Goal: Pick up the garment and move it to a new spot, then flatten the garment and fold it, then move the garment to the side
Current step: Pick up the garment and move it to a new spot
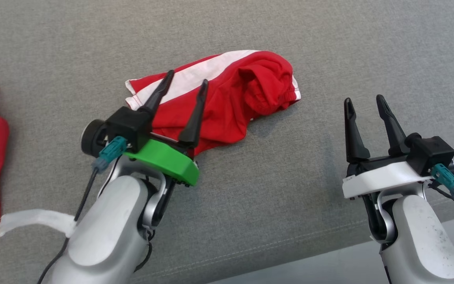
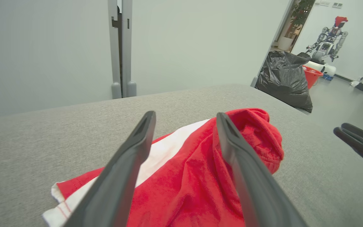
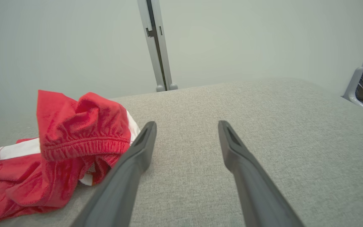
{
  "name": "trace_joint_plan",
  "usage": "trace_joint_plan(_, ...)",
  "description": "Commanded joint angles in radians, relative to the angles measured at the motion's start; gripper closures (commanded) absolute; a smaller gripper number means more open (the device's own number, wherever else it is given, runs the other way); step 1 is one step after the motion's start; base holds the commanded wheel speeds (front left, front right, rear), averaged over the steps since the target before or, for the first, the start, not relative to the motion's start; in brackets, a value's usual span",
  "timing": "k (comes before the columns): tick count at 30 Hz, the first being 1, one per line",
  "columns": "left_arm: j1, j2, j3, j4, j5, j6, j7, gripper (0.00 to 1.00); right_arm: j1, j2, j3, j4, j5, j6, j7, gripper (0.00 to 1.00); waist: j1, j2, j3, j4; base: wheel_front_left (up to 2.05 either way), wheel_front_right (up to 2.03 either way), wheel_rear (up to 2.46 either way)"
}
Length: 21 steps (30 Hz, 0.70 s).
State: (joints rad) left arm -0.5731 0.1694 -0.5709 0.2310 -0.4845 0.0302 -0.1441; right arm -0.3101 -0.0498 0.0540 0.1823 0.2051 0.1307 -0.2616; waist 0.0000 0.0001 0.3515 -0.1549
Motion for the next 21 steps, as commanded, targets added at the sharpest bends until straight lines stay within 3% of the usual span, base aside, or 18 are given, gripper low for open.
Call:
trace_joint_plan(1,0.030,0.020,0.020,-0.020,-0.007,0.022,-0.011,0.00,0.014,-0.003,-0.004,0.003,-0.010,0.000,-0.004,0.00,0.0000,-0.0001,-0.041,0.054,0.00,0.00,0.00)
trace_joint_plan(9,0.163,0.108,0.176,-0.116,-0.047,0.134,-0.075,0.00,0.029,-0.003,-0.013,0.007,-0.021,0.000,-0.004,0.00,0.0000,-0.0001,-0.089,0.104,0.00,0.00,0.00)
trace_joint_plan(21,0.348,0.199,0.311,-0.169,-0.035,0.203,-0.114,0.00,0.077,-0.003,-0.010,0.008,-0.047,0.000,-0.004,0.00,0.0000,-0.0001,-0.168,0.118,0.00,0.00,0.00)
